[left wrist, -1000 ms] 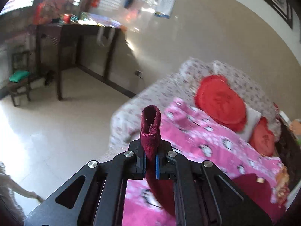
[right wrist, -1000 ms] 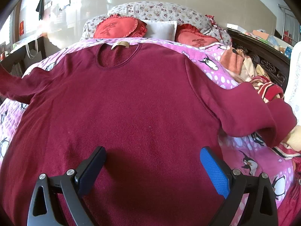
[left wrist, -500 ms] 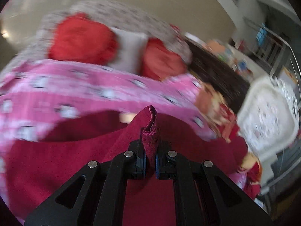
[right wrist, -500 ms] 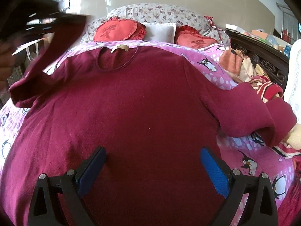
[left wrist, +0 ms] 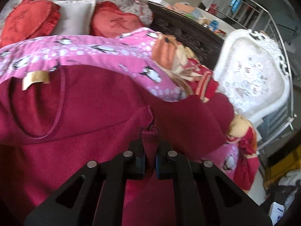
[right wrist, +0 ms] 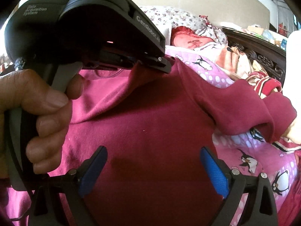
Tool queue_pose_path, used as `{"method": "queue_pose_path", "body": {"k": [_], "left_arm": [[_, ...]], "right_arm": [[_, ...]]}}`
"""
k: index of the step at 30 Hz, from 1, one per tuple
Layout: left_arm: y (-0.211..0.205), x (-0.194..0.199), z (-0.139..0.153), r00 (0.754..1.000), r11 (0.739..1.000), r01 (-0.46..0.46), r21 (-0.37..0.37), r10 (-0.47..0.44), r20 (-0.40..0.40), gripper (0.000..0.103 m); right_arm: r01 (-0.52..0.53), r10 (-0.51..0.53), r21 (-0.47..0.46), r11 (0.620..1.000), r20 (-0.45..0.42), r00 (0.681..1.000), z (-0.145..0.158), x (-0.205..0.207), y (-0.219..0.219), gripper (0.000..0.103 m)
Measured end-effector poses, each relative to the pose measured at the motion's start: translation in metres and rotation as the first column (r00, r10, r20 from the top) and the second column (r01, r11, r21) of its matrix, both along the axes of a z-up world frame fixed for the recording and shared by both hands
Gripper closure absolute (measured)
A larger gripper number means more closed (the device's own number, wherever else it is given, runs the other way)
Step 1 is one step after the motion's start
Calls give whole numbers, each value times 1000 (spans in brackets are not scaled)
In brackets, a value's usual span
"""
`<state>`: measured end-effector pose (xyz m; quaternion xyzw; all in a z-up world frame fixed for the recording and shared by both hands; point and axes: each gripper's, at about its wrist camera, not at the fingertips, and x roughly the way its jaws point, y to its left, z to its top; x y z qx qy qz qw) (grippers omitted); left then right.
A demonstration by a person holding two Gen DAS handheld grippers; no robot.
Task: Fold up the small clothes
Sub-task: 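Carry the grasped sleeve across the top with the left tool, then release the sleeve onto the top and open the left tool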
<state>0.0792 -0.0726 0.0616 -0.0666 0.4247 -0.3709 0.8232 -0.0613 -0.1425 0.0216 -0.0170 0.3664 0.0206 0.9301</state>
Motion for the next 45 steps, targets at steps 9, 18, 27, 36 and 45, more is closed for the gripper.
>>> {"method": "queue_pose_path", "body": {"k": [9, 18, 27, 36, 45], "left_arm": [[-4, -9, -1, 995, 995, 90, 46, -88, -50, 63], [186, -34, 11, 907, 903, -418, 102, 406, 114, 62], [225, -50, -53, 861, 850, -509, 135, 505, 64, 57], [212, -51, -55, 859, 838, -512, 189, 502, 99, 46], [192, -58, -34, 834, 812, -551, 192, 542, 101, 42]], "right_arm": [[-8, 8, -6, 1000, 2, 1000, 2, 0, 0, 5], [19, -20, 52, 998, 4, 1000, 15, -6, -11, 5], [-188, 182, 120, 975, 53, 982, 69, 51, 15, 9], [-125, 137, 72, 990, -207, 969, -11, 100, -2, 5], [-103, 101, 5, 995, -225, 969, -22, 117, 0, 0]]}}
